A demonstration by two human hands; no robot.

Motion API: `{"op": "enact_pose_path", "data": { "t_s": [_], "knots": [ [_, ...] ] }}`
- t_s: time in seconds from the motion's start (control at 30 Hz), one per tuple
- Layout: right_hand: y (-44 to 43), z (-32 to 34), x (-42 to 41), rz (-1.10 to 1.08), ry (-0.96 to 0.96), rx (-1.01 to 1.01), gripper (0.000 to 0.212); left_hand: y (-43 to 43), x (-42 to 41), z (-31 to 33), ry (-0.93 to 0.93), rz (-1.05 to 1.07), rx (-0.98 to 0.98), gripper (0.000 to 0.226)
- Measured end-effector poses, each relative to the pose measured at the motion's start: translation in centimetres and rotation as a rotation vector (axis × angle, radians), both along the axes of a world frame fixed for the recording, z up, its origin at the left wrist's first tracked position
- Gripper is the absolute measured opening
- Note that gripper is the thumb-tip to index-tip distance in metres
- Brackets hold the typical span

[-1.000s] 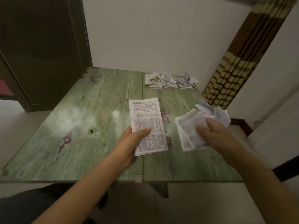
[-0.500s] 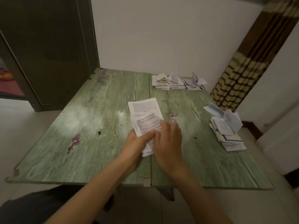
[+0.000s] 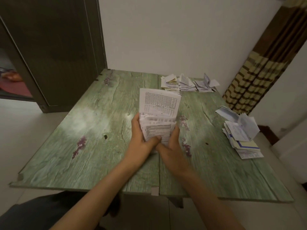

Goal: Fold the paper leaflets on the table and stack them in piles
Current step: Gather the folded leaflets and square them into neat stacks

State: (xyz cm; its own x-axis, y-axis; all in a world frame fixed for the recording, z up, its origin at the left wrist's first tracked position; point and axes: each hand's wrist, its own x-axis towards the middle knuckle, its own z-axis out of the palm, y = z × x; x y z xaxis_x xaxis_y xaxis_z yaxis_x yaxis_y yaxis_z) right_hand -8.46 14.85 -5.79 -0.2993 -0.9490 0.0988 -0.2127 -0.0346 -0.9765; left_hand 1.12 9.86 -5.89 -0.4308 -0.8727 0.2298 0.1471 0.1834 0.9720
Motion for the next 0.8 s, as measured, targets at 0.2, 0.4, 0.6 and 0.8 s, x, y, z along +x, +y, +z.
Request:
{"op": "enact_pose_path", "data": {
  "t_s": [0.2,0.4,0.6,0.8],
  "knots": [
    [-0.2,-0.3,0.0,0.011,-0.025,-0.049,0.052,-0.4,-0.1,-0.3,-0.083,0.004,-0.039,0.069],
    [-1.7,0.5,-1.8,-0.053,0.03,0.04,0.039,-1.2,-0.1,0.8,-0.182,0.207,0.159,0.036],
    [-4.9,1.0,-3.8,-0.246,-0.496,0.116,0.043,-4.4,-2.4,2.7,0.171,0.176,0.655,0.022],
    [-10.6,3.0,-8.1,-0.377,-0.365,0.257,0.043,-9.5,-8.5,2.6,0.178,0.29,0.82,0.047]
  ]
}}
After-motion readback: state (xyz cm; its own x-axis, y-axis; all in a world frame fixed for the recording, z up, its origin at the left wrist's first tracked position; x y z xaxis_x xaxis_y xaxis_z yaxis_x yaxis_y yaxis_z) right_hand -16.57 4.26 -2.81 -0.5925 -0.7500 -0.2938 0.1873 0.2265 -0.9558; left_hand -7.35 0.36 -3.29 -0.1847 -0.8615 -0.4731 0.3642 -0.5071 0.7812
